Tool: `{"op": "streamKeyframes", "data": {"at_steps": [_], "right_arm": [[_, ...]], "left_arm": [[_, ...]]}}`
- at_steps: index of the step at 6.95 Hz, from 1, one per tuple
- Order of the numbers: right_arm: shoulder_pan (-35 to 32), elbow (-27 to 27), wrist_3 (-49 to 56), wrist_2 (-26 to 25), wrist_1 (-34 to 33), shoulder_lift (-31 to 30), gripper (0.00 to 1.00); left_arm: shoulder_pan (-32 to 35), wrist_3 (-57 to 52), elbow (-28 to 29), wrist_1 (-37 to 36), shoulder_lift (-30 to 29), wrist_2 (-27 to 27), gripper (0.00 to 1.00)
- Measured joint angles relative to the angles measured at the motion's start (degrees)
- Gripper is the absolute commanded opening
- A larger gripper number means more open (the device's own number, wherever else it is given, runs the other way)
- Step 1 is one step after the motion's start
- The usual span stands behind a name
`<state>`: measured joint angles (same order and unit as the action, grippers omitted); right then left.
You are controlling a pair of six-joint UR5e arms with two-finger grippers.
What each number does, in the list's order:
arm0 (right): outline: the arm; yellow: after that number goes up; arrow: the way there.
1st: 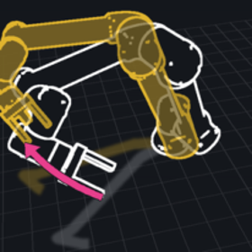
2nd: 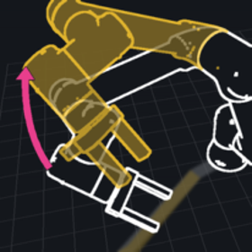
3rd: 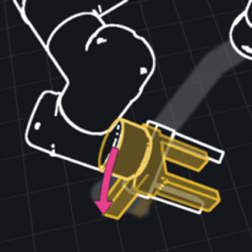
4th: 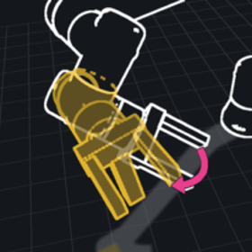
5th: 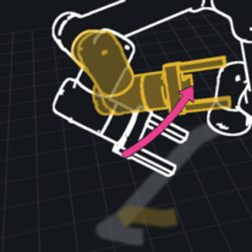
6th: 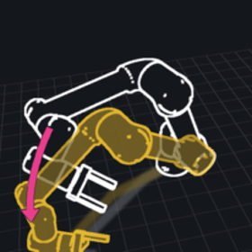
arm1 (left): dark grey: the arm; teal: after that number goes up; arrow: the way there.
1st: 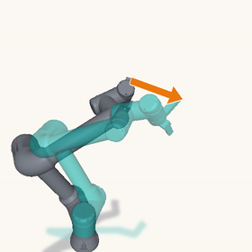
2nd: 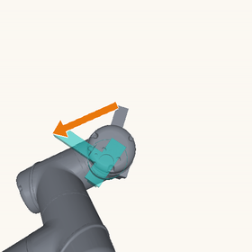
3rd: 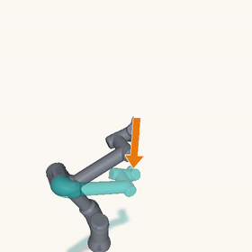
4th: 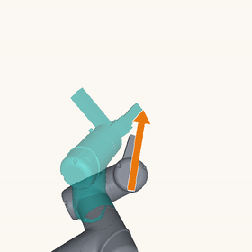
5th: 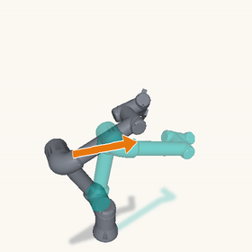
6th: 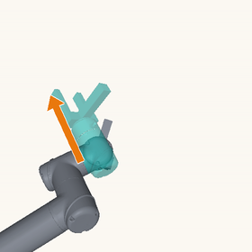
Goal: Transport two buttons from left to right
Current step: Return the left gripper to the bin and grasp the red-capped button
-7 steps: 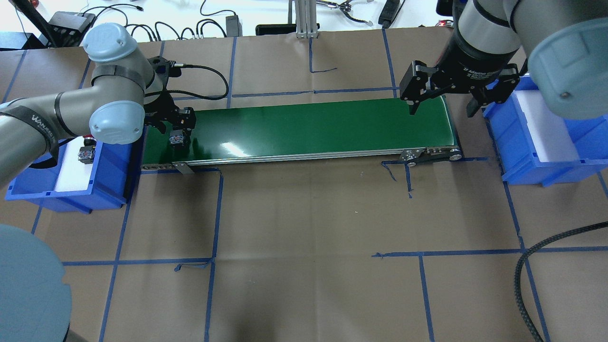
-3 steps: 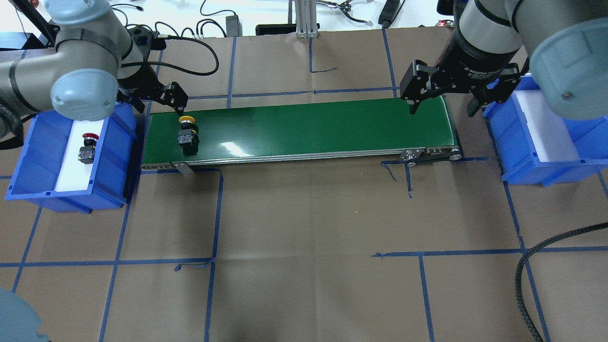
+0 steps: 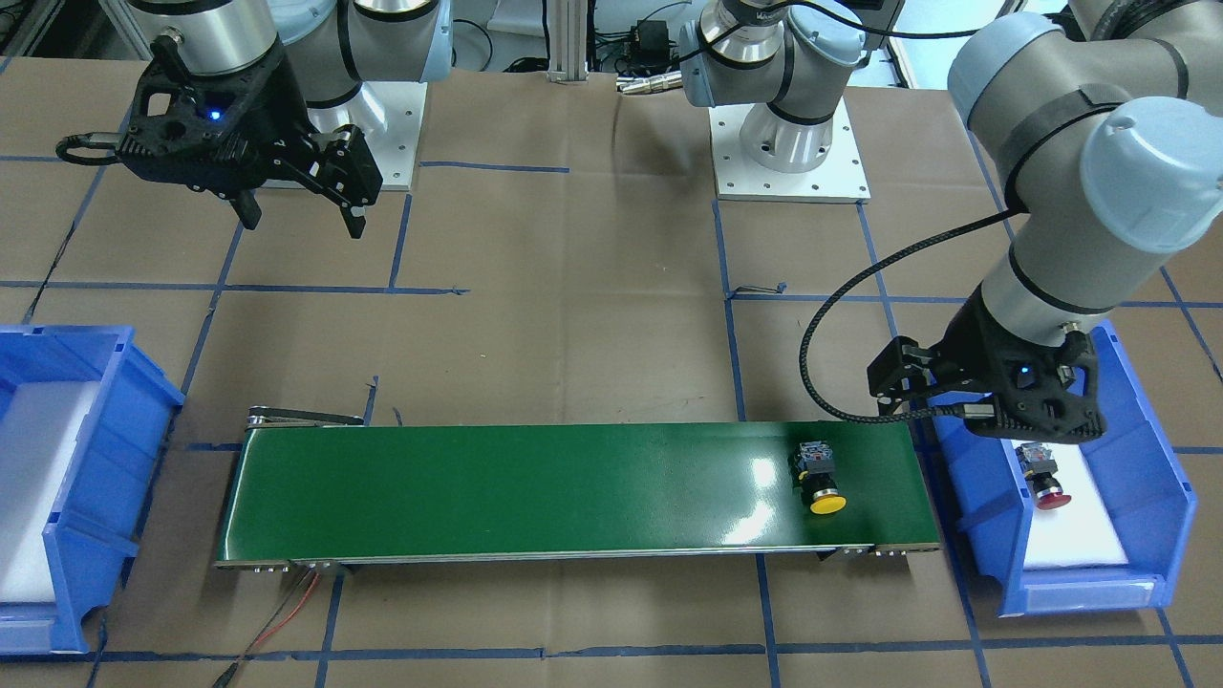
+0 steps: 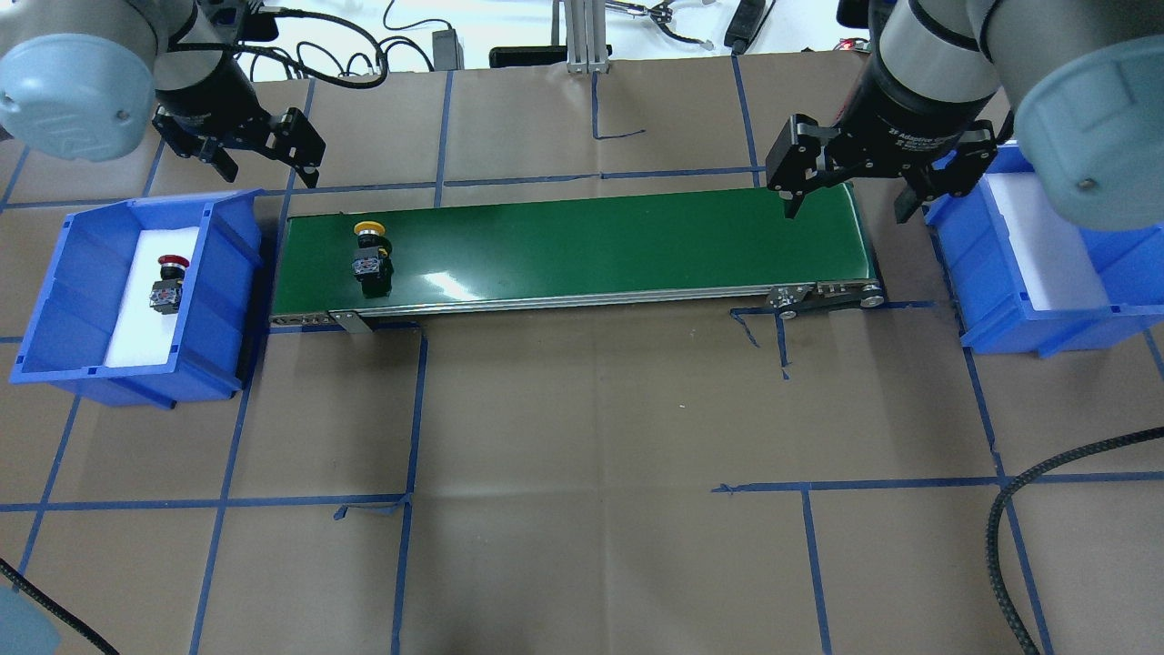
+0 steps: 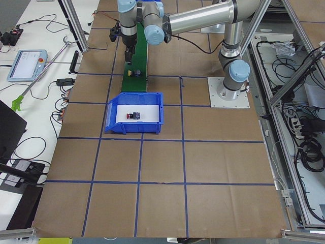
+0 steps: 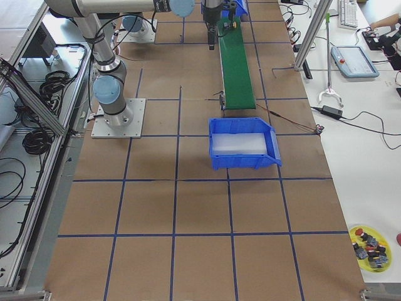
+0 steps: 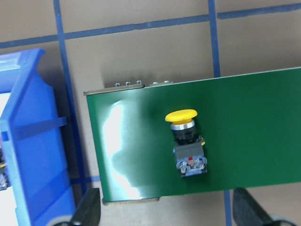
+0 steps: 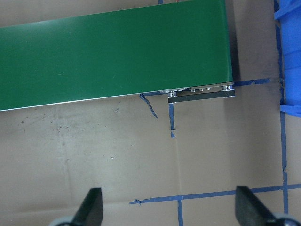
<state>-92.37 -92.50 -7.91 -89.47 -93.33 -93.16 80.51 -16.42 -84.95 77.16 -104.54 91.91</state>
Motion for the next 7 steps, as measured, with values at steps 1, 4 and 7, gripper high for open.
{"op": "streamKeyframes", "data": {"at_steps": [1,4,7], "right_arm": [[0.0,0.1,0.0,0.0,0.0,0.0,1.00],[0.0,0.3,0.0,0.0,0.0,-0.1,1.00],[0.0,0.4,0.4,-0.2,-0.1,0.0,1.00]], "left_arm": [[-1.9,-2.0,0.8,0.5,-0.2,0.1,1.00],[-12.3,-12.9,0.7,0.4,-0.8,-0.1,0.99],[-18.9,-18.1,-0.9,-1.3,-2.3,-1.8,0.99]]}}
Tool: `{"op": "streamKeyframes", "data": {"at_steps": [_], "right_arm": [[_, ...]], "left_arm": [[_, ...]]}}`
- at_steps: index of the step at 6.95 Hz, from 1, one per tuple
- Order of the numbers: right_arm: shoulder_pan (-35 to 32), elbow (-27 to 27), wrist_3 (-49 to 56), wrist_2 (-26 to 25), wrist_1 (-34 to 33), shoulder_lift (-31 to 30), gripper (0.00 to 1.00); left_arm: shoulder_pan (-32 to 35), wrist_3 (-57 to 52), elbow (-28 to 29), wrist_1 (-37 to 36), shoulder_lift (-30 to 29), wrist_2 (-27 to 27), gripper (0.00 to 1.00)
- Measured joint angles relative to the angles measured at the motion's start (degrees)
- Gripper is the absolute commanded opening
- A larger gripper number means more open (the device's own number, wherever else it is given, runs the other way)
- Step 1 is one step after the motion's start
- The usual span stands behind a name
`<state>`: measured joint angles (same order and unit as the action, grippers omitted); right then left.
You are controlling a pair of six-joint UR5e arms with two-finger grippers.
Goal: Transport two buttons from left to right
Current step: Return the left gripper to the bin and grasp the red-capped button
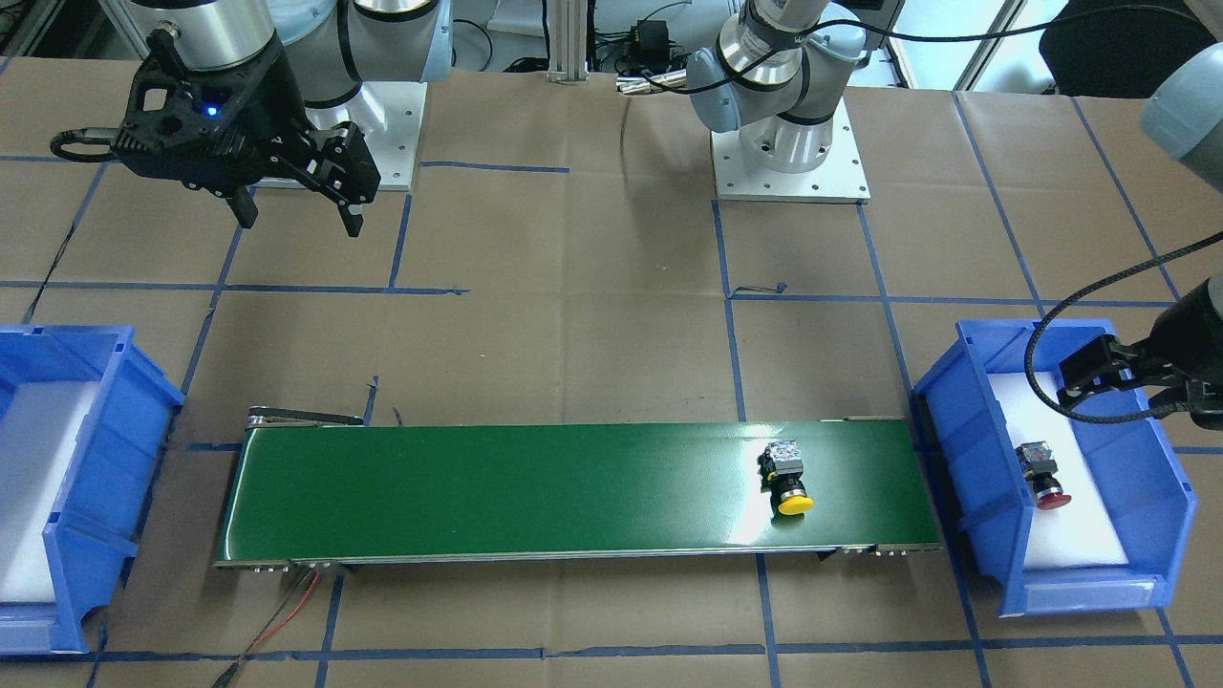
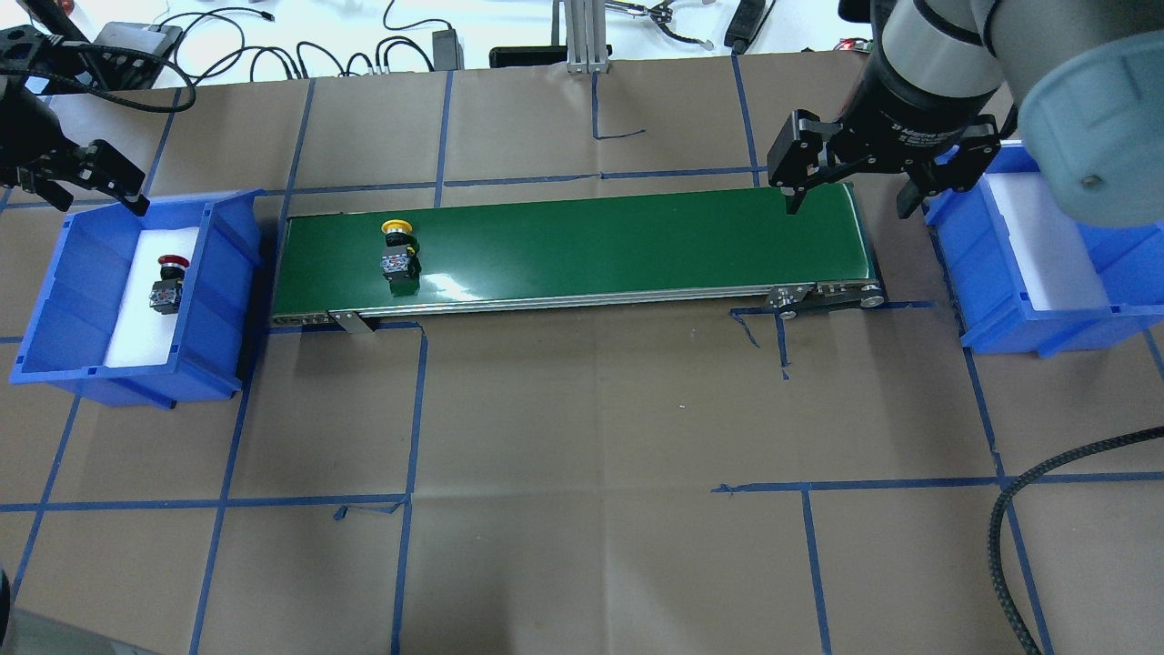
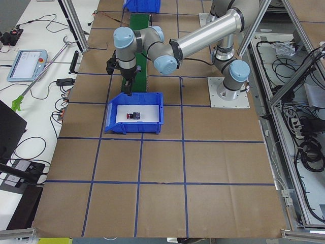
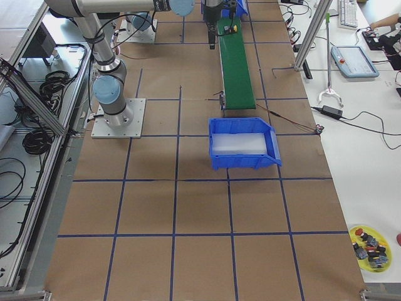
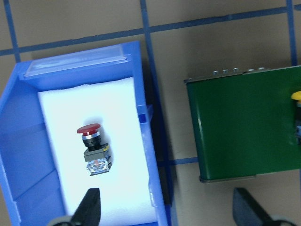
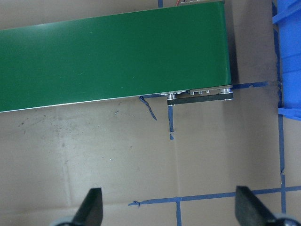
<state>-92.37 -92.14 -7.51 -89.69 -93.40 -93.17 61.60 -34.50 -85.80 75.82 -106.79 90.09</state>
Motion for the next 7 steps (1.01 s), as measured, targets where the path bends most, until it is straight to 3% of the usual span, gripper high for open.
{"op": "streamKeyframes", "data": {"at_steps": [7], "right_arm": [[0.0,0.1,0.4,0.3,-0.1,0.0,1.00]], "left_arm": [[-4.0,-0.7,-11.2,-25.2,-8.5,-2.3,0.99]]}}
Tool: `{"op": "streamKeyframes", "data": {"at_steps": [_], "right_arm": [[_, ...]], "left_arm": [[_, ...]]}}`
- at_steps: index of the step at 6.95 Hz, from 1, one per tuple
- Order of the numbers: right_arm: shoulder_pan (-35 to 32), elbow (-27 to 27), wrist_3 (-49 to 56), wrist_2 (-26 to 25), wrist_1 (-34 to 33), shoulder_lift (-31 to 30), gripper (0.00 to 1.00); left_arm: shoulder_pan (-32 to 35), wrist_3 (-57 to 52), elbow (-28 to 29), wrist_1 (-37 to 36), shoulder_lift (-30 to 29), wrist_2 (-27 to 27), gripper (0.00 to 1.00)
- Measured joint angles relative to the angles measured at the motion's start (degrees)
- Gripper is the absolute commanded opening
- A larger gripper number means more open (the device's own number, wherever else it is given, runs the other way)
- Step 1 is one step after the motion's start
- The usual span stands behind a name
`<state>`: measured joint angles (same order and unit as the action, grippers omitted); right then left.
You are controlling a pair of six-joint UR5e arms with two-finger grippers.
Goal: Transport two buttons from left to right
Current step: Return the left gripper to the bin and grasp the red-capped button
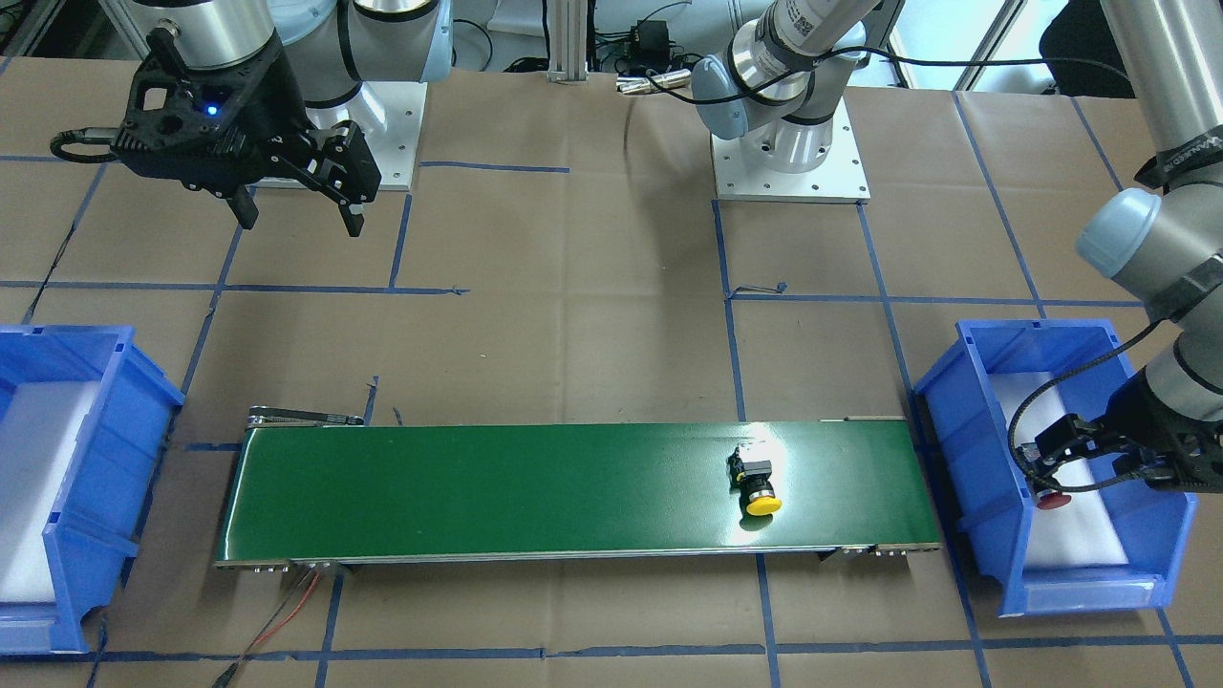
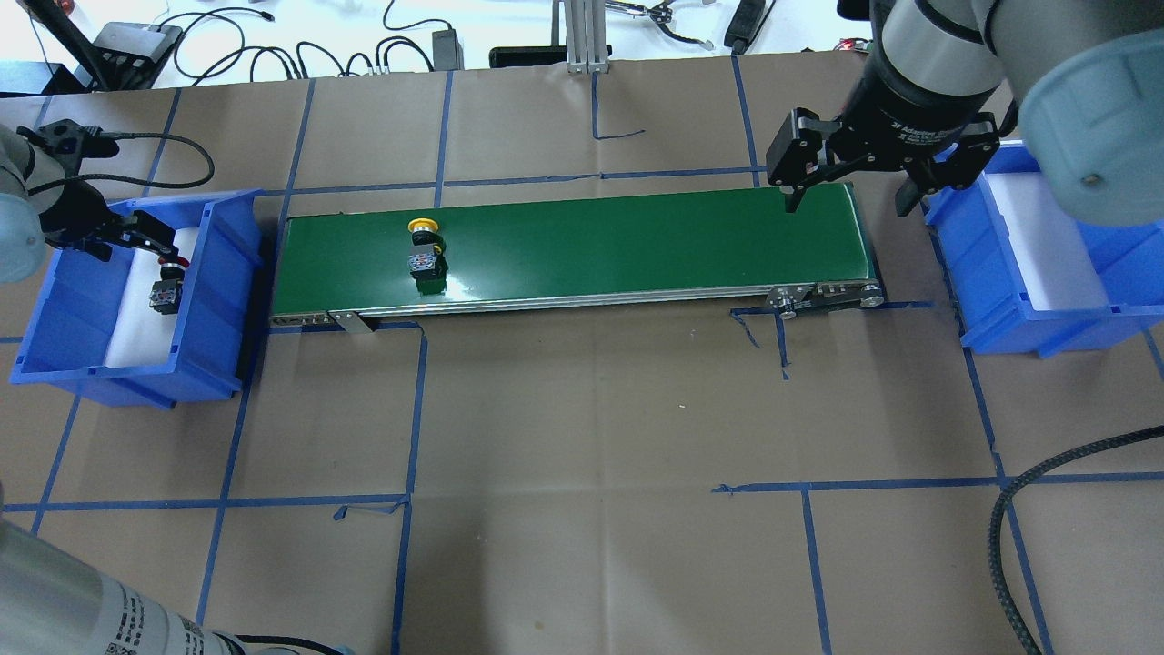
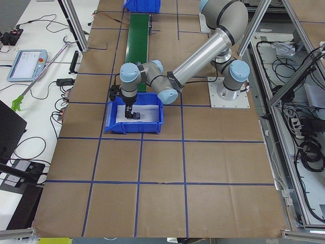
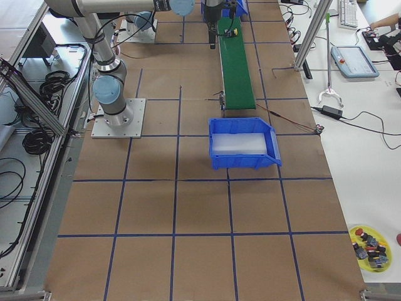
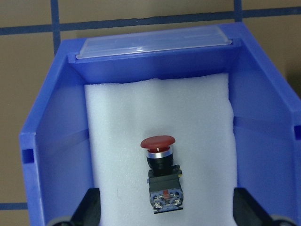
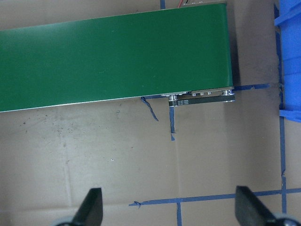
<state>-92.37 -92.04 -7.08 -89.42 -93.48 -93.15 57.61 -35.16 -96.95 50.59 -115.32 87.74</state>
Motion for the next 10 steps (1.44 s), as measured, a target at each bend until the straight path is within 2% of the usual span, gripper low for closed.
{"op": "streamKeyframes", "data": {"at_steps": [2,3,4,5,7,8,10], "right_arm": [[0.0,-0.1,0.0,0.0,0.1,0.0,1.00],[0.0,-0.1,0.0,0.0,0.1,0.0,1.00],[0.0,-0.1,0.0,0.0,0.0,0.0,1.00],[0.0,-0.1,0.0,0.1,0.0,0.0,1.00],[0.0,-0.1,0.0,0.1,-0.1,0.0,1.00],[0.0,-0.1,0.0,0.1,-0.1,0.0,1.00],[0.0,-0.1,0.0,0.1,0.0,0.0,1.00]], "left_arm": [[0.1,0.2,-1.6,-3.4,-2.4,0.1,0.99],[0.2,0.3,-1.8,-3.9,-2.9,0.3,0.90],[0.3,0.4,-1.8,-4.0,-2.9,0.3,0.61],[0.4,0.4,-1.8,-4.1,-2.7,0.1,0.44],[0.5,0.9,-1.8,-4.0,-2.9,-0.1,0.20],[0.5,1.0,-1.8,-3.9,-3.0,-0.1,0.10],[0.5,1.0,-0.8,-2.5,-2.0,0.0,0.10]]}}
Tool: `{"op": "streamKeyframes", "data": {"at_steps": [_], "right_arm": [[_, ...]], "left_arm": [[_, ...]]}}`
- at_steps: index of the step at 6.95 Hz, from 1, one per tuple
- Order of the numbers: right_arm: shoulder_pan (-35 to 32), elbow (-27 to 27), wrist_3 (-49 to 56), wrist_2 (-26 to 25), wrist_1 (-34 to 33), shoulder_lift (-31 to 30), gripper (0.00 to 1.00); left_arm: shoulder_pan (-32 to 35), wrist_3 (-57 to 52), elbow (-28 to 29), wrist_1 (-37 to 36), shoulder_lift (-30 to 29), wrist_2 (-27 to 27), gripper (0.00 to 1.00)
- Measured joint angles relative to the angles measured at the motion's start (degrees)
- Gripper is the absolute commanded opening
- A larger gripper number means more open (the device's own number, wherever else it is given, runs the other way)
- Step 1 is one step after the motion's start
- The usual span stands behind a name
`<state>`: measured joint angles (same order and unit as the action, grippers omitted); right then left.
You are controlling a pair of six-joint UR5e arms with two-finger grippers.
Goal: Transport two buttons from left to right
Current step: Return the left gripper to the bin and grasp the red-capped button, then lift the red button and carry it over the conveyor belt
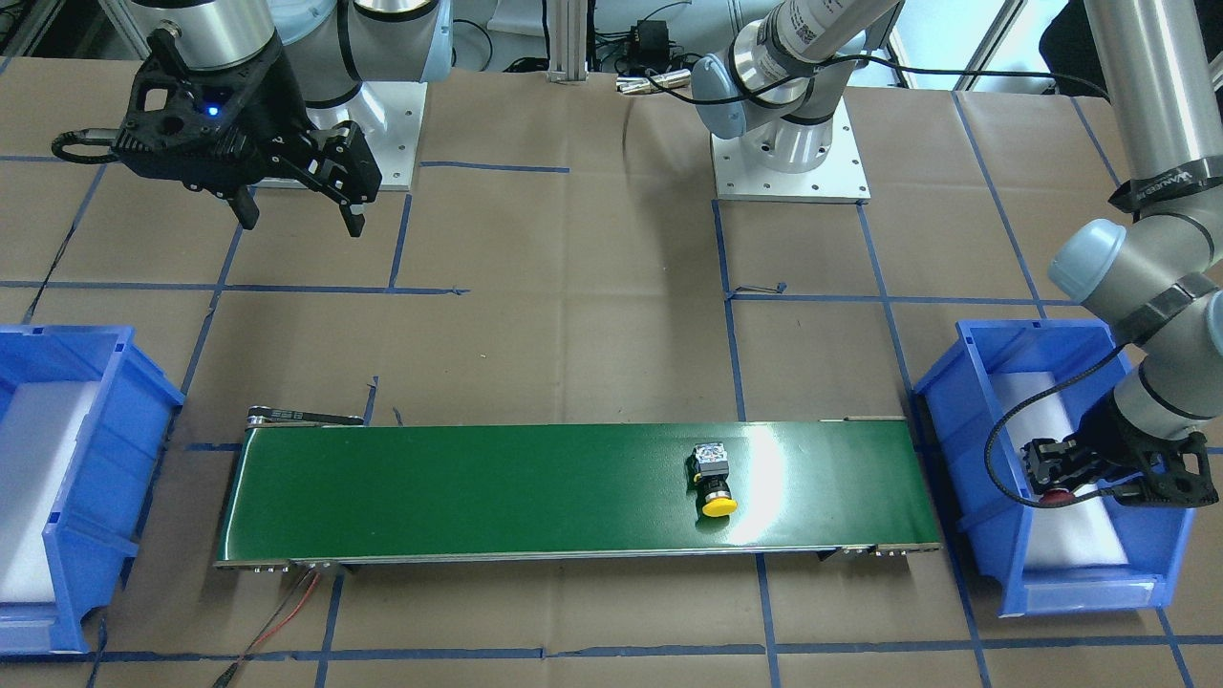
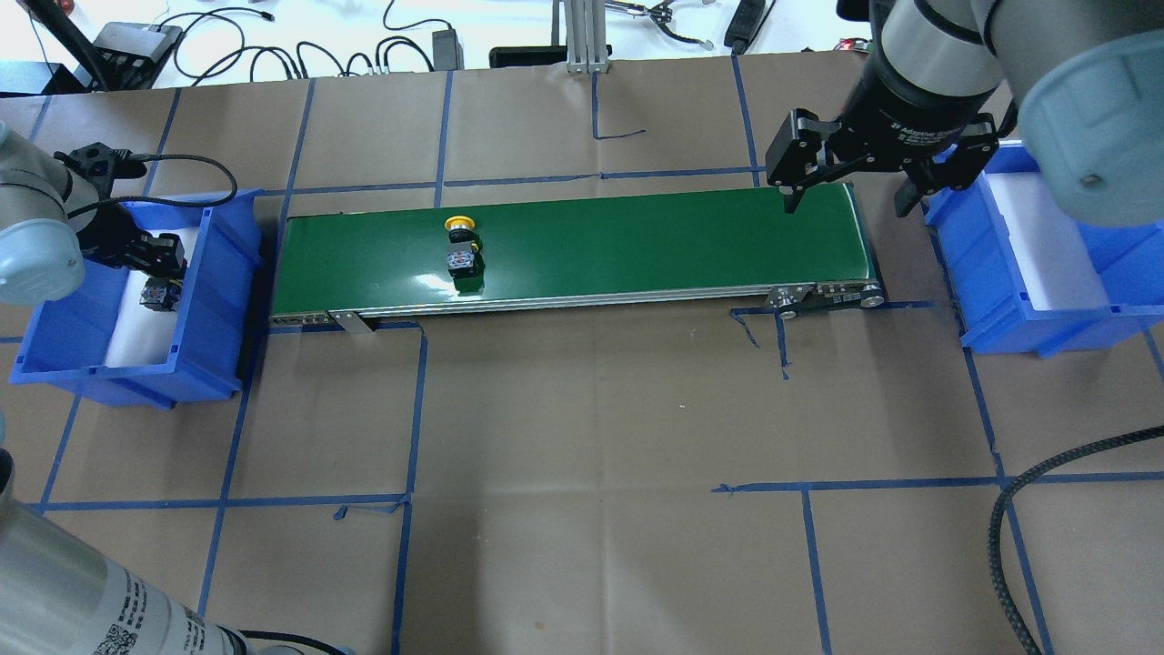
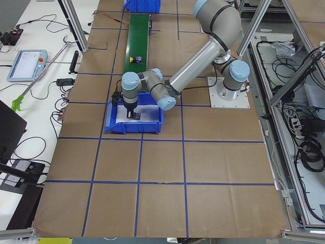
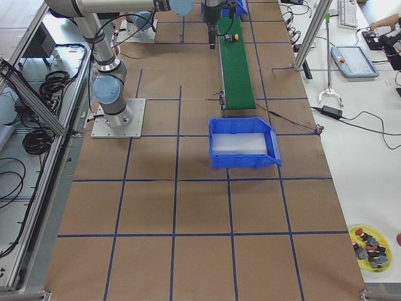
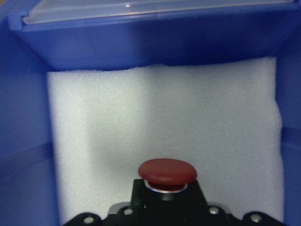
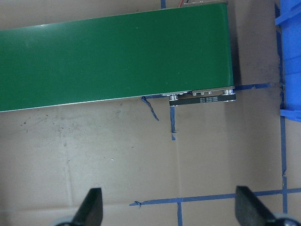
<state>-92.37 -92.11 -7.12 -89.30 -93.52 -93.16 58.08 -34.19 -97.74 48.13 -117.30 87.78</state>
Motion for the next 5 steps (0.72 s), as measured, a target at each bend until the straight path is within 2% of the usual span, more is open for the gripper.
{"op": "streamKeyframes", "data": {"at_steps": [2,5], "right_arm": [[0.0,0.0,0.0,0.0,0.0,0.0,1.00],[0.0,0.1,0.0,0.0,0.0,0.0,1.00]], "left_arm": [[0.0,-0.1,2.1,5.0,2.8,0.2,0.10],[0.2,-0.3,8.9,19.4,7.6,1.7,0.10]]}}
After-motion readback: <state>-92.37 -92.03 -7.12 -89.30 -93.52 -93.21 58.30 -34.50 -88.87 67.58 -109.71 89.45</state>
